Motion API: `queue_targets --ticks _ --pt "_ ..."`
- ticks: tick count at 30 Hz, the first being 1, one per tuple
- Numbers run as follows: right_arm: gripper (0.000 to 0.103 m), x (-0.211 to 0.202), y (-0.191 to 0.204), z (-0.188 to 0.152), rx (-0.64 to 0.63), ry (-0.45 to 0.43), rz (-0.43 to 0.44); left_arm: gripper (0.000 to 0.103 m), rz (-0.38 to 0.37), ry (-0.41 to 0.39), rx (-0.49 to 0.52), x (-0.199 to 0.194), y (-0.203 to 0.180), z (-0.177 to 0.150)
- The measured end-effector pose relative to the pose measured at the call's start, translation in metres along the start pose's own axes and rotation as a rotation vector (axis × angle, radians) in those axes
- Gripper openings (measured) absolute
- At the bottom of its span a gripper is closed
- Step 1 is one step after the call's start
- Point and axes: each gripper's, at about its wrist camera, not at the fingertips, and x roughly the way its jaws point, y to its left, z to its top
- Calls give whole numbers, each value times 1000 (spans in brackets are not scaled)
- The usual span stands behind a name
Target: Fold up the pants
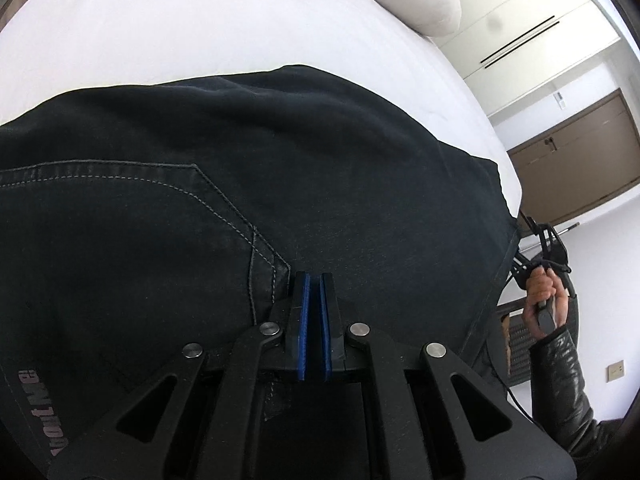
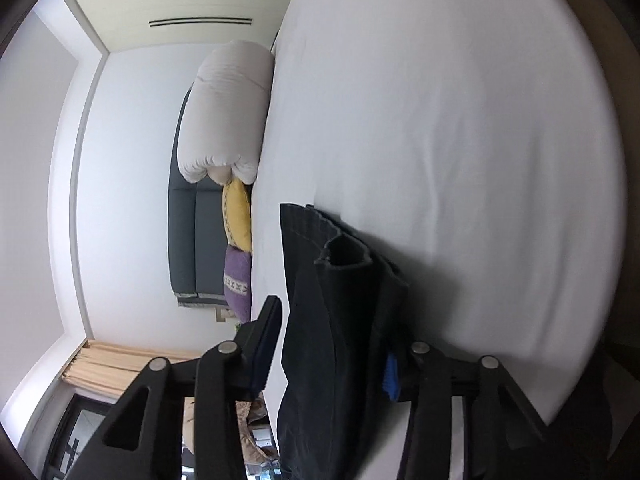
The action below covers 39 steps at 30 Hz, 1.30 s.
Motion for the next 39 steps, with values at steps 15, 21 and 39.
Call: queue_targets --ticks 15,21,39 --pt "6 -21 21 -13 -251 -20 -163 5 -34 -8 -28 -6 25 -8" --pt "6 11 107 -101 -631 96 -214 5 -50 -20 -33 -7 27 -10" --pt "6 108 107 -379 -1436 429 -434 62 -299 -51 -238 -28 36 13"
